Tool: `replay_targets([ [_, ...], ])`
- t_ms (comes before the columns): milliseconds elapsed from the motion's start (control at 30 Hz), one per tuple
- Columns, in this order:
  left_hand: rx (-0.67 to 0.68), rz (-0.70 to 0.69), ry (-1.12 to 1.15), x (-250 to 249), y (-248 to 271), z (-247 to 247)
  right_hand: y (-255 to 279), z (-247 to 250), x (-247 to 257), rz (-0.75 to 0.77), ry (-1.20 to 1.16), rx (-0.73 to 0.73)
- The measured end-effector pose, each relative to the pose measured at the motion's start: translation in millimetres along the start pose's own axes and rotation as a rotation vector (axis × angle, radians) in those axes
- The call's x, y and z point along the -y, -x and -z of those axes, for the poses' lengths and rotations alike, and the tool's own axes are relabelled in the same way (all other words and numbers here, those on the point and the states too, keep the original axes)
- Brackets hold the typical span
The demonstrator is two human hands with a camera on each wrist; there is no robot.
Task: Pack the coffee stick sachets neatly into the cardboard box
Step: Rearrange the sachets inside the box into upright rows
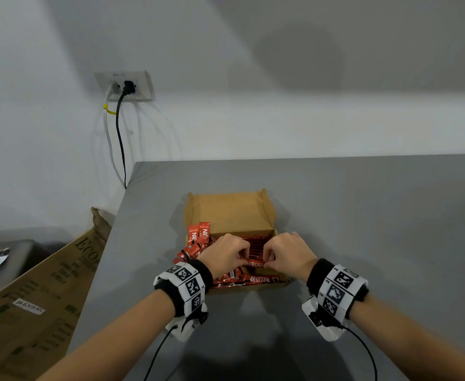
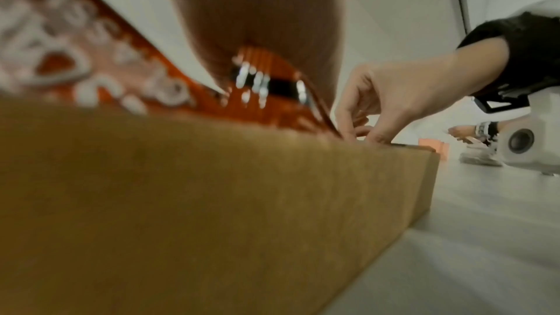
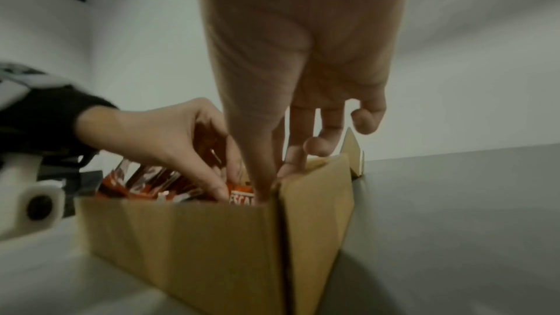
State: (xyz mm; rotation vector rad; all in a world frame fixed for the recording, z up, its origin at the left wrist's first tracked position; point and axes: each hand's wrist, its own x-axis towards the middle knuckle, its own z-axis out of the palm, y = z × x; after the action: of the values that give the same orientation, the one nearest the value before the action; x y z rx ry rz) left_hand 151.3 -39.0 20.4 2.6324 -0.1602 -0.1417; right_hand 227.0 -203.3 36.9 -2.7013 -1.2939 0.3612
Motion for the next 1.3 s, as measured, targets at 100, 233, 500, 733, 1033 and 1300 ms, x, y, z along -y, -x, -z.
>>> replay_targets([
  [100, -0.030, -0.001, -0.095, -1.8, -1.1, -4.7, -4.6, -5.7, 3.2, -0.005, 0.098, 0.001],
  [233, -0.094, 0.005, -0.158, -1.3, 0.0, -9.9, -8.2, -8.2, 2.6, -0.022, 0.131, -0.008],
  [500, -0.081, 0.017, -0.165, 2.1, 0.4, -14.2, -2.2, -7.5, -1.2, -0.018, 0.115, 0.011],
  [733, -0.061, 0.035, -0.212, 3.3, -0.6, -12.0, -5.5, -11.0, 2.6, -0.027, 0.187, -0.006],
  [1033, -0.060, 0.075, -0.136, 4.7, -3.3, -9.5, 0.4, -5.8, -5.7, -0.030, 0.081, -0.037],
  [1300, -0.055, 0.067, -0.140, 7.1, -4.3, -8.1, 0.2, -14.2, -9.4, -0.077, -0.242, -0.074],
])
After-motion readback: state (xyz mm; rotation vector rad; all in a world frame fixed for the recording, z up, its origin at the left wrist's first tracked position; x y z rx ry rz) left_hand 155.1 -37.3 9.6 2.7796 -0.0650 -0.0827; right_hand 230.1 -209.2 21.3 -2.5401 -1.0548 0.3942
